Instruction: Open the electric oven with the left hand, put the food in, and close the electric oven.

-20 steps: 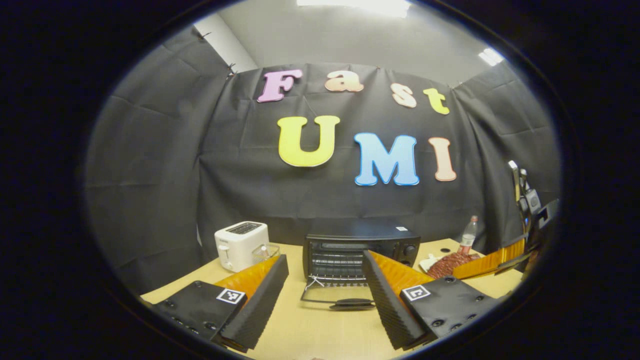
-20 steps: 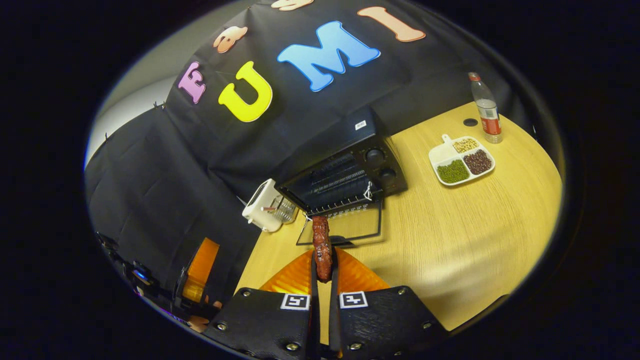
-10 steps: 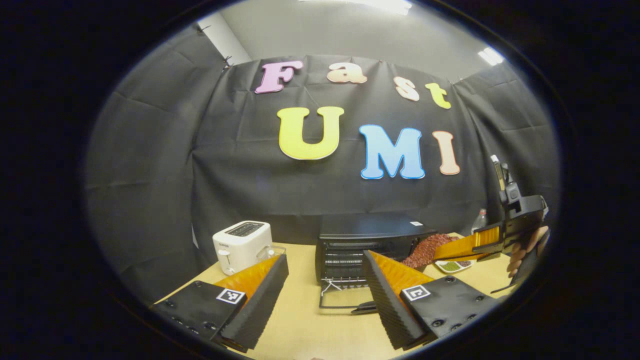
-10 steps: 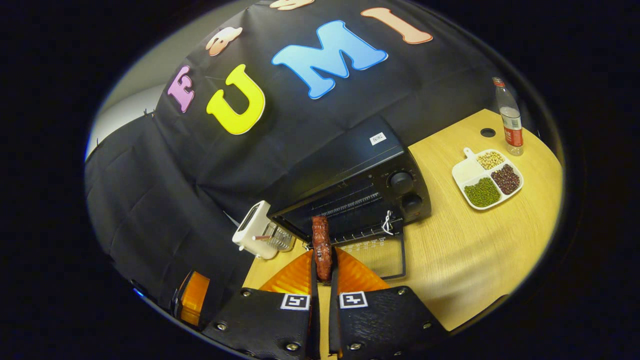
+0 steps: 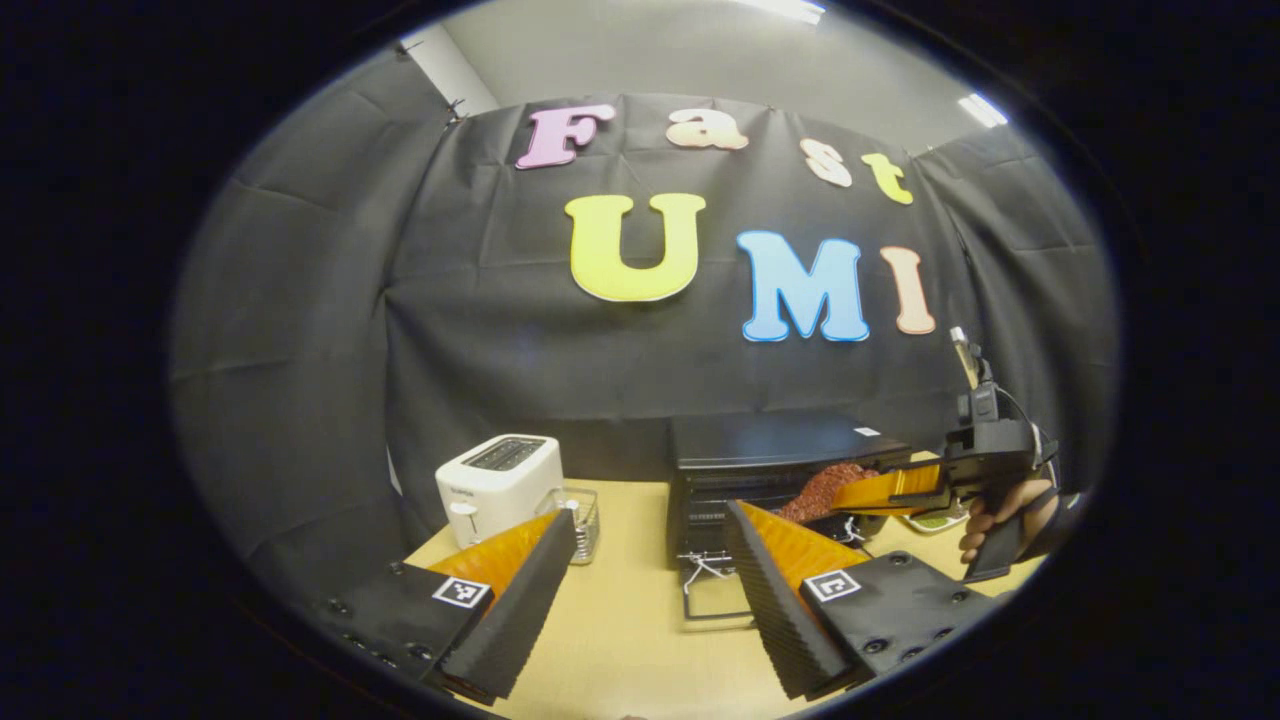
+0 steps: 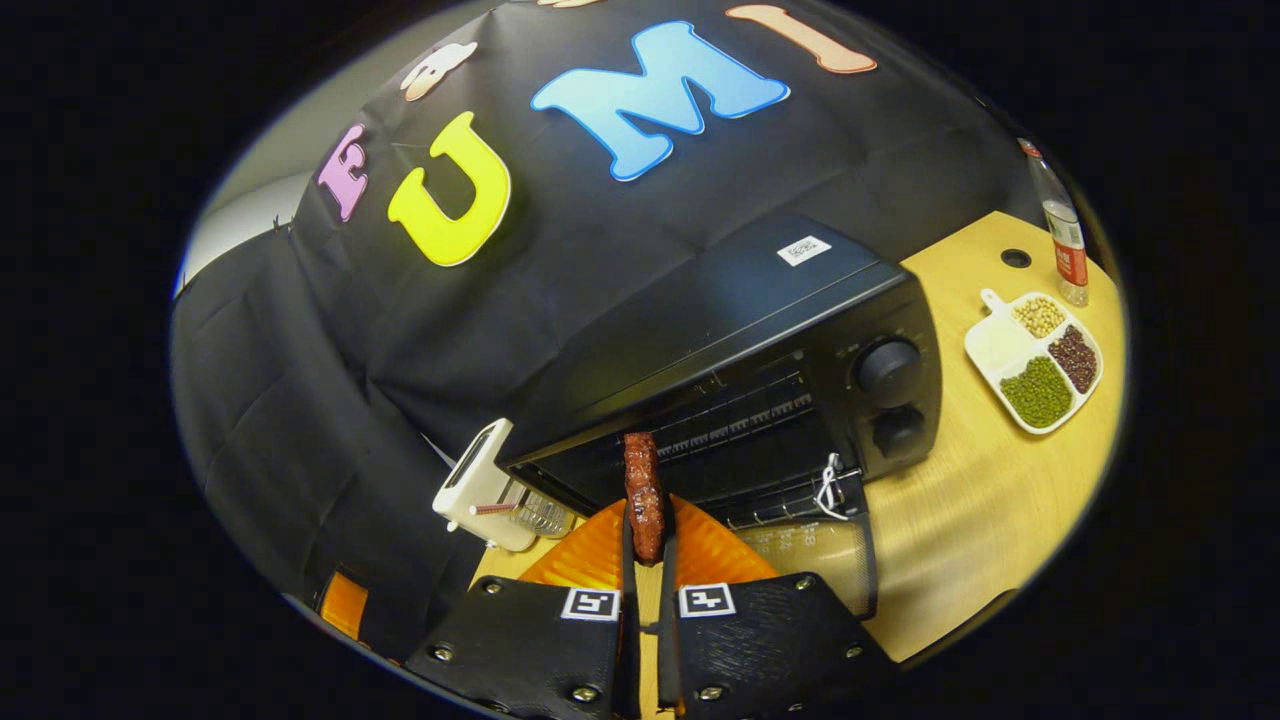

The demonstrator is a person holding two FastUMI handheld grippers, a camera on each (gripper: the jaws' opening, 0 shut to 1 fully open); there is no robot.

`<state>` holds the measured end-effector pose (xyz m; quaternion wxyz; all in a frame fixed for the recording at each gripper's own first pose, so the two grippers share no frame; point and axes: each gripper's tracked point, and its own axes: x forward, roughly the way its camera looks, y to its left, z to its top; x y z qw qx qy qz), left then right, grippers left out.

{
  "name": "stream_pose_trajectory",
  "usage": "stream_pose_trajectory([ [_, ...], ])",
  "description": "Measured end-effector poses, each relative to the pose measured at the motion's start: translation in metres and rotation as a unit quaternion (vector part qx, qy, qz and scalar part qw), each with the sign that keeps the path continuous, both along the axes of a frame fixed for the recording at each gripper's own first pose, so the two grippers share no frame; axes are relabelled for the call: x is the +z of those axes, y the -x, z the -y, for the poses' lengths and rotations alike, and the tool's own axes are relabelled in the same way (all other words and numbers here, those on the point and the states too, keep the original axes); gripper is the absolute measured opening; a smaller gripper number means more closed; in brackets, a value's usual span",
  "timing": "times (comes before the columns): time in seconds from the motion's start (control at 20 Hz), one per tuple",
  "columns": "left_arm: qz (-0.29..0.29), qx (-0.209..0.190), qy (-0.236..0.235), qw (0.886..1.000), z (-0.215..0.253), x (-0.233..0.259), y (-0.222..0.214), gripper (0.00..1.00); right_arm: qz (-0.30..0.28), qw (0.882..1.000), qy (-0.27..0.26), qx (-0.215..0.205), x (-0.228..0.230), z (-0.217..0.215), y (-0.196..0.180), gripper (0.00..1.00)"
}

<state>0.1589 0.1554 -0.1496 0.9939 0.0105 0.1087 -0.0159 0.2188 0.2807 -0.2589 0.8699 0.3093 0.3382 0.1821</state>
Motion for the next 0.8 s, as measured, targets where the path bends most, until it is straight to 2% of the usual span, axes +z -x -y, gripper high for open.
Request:
stream_pose_trajectory([
  [0.2,-0.006,0.021,-0.004,1.0,-0.022,-0.005,-0.001,0.98,0.002,1.0,0.002,0.004,-0.019,-0.009,-0.017,0.07],
  [0.25,-0.009,0.024,-0.002,1.0,-0.025,-0.008,-0.001,0.94,0.002,1.0,-0.001,0.002,-0.022,-0.01,-0.021,0.07],
  [0.3,-0.01,0.026,-0.001,1.0,-0.027,-0.009,0.0,0.98,0.002,1.0,-0.002,-0.001,-0.025,-0.011,-0.024,0.07],
  [0.4,-0.014,0.03,-0.002,0.999,-0.032,-0.011,-0.001,0.98,-0.001,1.0,0.009,-0.011,-0.033,-0.007,-0.029,0.07],
  [0.45,-0.014,0.031,-0.003,0.999,-0.034,-0.012,-0.001,0.94,-0.003,1.0,0.009,-0.013,-0.035,-0.007,-0.03,0.07],
  [0.5,-0.014,0.031,-0.005,0.999,-0.034,-0.012,-0.002,1.0,-0.003,1.0,0.009,-0.018,-0.034,-0.005,-0.032,0.09],
  [0.6,-0.011,0.028,-0.005,1.0,-0.033,-0.01,-0.004,0.98,-0.011,0.999,0.027,-0.026,-0.042,-0.001,-0.035,0.11],
  [0.7,-0.007,0.026,-0.007,1.0,-0.03,-0.008,-0.003,0.97,-0.007,0.997,0.068,-0.035,-0.051,0.011,-0.037,0.21],
  [0.75,-0.006,0.025,-0.008,1.0,-0.029,-0.008,-0.003,0.96,-0.004,0.996,0.087,-0.035,-0.053,0.016,-0.037,0.36],
  [0.8,-0.006,0.025,-0.009,1.0,-0.027,-0.006,-0.002,0.95,0.003,0.994,0.1,-0.034,-0.052,0.018,-0.035,0.48],
])
